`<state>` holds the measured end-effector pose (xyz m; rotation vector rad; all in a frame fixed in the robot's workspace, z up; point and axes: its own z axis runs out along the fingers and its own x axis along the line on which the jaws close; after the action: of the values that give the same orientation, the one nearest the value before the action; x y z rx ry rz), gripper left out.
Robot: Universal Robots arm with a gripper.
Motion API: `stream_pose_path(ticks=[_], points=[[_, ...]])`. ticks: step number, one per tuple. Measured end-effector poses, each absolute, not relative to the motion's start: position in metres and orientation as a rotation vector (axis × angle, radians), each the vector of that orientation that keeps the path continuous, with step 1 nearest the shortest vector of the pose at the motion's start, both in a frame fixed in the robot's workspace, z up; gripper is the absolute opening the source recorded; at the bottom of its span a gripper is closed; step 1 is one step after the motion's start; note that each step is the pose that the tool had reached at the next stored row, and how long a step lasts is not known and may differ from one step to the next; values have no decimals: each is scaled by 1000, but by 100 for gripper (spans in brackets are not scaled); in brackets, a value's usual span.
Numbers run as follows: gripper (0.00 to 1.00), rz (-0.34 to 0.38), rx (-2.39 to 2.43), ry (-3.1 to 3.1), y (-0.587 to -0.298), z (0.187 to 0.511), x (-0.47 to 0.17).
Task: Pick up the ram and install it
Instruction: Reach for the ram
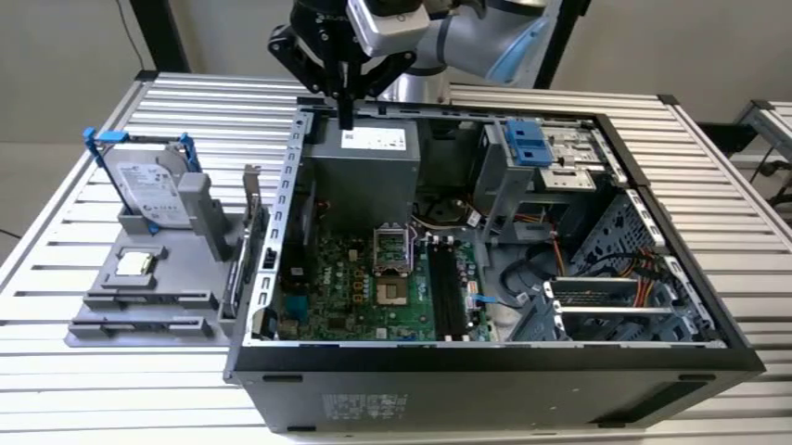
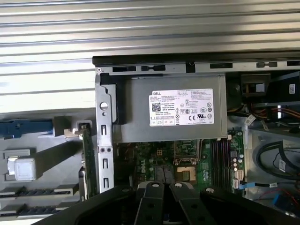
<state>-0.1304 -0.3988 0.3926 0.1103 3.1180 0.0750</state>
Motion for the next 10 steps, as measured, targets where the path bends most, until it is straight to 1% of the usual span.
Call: stream_pose_path(ticks=[10], points=[[0, 75, 110, 3118, -399, 393, -133]])
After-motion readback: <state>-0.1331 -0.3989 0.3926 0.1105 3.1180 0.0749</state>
